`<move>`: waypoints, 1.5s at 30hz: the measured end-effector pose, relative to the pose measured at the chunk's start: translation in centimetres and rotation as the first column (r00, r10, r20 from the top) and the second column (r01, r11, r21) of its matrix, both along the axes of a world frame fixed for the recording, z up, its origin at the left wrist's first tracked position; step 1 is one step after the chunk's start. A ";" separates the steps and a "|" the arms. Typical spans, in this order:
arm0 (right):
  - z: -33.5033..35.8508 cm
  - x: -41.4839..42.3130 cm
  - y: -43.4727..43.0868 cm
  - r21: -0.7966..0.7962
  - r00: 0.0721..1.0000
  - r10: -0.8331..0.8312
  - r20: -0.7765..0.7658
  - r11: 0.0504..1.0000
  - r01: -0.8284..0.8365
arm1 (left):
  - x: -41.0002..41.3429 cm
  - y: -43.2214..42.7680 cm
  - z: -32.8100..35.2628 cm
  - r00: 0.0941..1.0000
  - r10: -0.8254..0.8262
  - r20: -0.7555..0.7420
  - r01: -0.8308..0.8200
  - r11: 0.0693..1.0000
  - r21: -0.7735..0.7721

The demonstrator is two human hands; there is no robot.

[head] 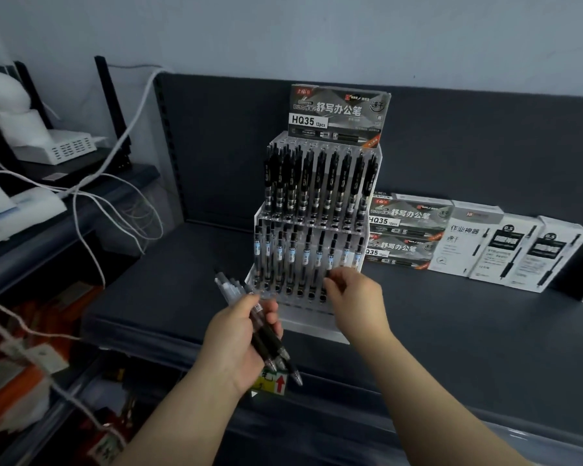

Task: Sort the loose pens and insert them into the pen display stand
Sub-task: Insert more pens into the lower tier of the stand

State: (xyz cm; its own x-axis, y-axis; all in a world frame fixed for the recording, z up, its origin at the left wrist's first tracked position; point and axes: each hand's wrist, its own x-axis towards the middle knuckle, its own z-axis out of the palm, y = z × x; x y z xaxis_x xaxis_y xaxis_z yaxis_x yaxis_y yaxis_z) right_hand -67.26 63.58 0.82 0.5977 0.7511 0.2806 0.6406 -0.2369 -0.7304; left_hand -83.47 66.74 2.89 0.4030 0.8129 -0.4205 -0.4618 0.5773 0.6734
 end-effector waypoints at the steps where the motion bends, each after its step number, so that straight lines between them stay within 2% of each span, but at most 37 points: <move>1: -0.1 0.0 0.1 -0.010 1.000 0.001 0.010 1.000 -0.001 | 0.0 -0.1 0.0 1.000 0.000 0.000 0.000 1.000 -0.002; 8: -0.1 0.3 0.2 -0.042 1.000 -0.006 0.009 0.999 0.006 | -0.1 -0.5 0.0 0.999 -0.028 0.016 0.028 0.999 0.024; 13: 0.5 -0.6 -1.7 0.134 0.990 -0.002 -0.144 0.991 0.021 | 0.5 -0.5 -0.1 0.997 -0.066 0.043 0.064 0.997 0.045; 16: 1.2 -2.1 -3.2 0.072 0.945 0.202 -0.258 0.979 -0.190 | 1.2 -0.6 -0.1 0.995 -0.097 0.021 0.095 0.992 0.081; 19: 1.1 -3.3 -3.7 -0.002 0.836 0.388 -0.388 0.906 -0.422 | 1.8 -0.7 0.0 0.990 -0.138 0.013 0.136 0.986 0.096; 22: 0.9 -3.2 -3.8 0.040 0.790 0.402 -0.463 0.900 -0.435 | 2.2 -0.7 0.0 0.986 -0.169 0.003 0.168 0.979 0.116; 26: 0.8 -2.0 -3.7 0.033 0.869 0.315 -0.381 0.944 -0.328 | 2.4 -0.4 -0.2 0.985 -0.173 -0.024 0.175 0.973 0.154; 28: 1.0 -0.9 -3.3 0.101 0.922 0.176 -0.345 0.984 -0.150 | 2.4 -0.1 -0.3 0.988 -0.153 -0.036 0.156 0.974 0.165; 30: 1.4 0.2 -3.0 0.203 0.933 0.054 -0.356 0.979 0.021 | 2.4 0.2 -0.4 0.989 -0.134 -0.060 0.142 0.976 0.164; 32: 1.9 1.0 -2.6 0.263 0.936 -0.002 -0.352 0.960 0.101 | 2.4 0.3 -0.4 0.988 -0.120 -0.097 0.134 0.978 0.160; 36: 1.8 1.6 -1.9 0.244 0.964 -0.047 -0.260 0.963 0.113 | 2.6 0.4 -0.4 0.990 -0.093 -0.106 0.109 0.980 0.165; 42: 0.0 1.6 -1.1 0.033 0.999 -0.043 -0.028 0.998 0.044 | 2.6 0.5 -0.3 0.990 -0.099 -0.100 0.115 0.978 0.173; 45: -0.6 1.6 -1.0 0.024 0.996 -0.052 0.076 0.998 0.050 | 2.7 0.4 -0.4 0.989 -0.108 -0.100 0.126 0.973 0.196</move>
